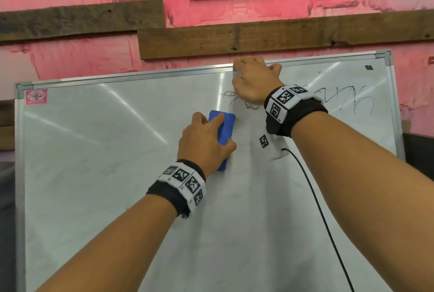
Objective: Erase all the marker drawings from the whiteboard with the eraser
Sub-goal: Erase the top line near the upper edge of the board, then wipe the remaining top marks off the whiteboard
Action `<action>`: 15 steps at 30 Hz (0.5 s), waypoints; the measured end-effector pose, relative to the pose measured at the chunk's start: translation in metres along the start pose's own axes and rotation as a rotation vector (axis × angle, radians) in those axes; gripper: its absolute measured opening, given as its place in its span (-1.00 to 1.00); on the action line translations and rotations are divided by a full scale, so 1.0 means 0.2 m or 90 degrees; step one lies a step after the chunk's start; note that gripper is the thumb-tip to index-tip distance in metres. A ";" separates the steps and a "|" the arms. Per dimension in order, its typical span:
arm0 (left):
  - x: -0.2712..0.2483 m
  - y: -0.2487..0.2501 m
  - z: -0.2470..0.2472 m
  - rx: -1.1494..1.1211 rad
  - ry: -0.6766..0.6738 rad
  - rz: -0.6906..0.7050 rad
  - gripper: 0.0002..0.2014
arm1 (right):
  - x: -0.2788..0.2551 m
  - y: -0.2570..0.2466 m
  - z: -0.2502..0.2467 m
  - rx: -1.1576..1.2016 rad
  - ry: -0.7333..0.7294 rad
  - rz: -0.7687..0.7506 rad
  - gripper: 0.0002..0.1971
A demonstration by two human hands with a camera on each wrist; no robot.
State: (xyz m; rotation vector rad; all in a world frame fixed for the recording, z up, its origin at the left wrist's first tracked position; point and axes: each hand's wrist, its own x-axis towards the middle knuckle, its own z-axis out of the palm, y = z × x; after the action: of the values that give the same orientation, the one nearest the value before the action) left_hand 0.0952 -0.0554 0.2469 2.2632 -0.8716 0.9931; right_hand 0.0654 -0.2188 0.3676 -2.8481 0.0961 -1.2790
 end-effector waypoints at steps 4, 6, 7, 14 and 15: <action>0.18 -0.05 -0.08 -0.011 0.058 0.003 -0.39 | 0.00 0.02 -0.02 0.006 -0.003 -0.008 -0.89; 0.24 -0.08 -0.11 -0.004 0.066 0.003 -0.39 | 0.00 0.03 -0.02 0.005 -0.002 -0.022 -0.84; 0.26 -0.09 -0.11 0.001 0.075 0.014 -0.42 | 0.00 0.04 -0.03 0.000 -0.006 -0.030 -0.80; 0.44 -0.26 -0.24 0.026 0.244 0.069 -0.60 | -0.03 0.08 -0.03 -0.015 0.012 -0.064 -0.64; 0.47 -0.28 -0.26 0.070 0.231 0.068 -0.57 | -0.04 0.08 -0.02 -0.016 0.015 -0.068 -0.61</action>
State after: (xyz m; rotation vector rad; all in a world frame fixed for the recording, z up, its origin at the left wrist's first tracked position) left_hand 0.1630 -0.0165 0.3400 2.0450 -0.7989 1.4753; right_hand 0.0559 -0.2340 0.3644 -2.8951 -0.0396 -1.3402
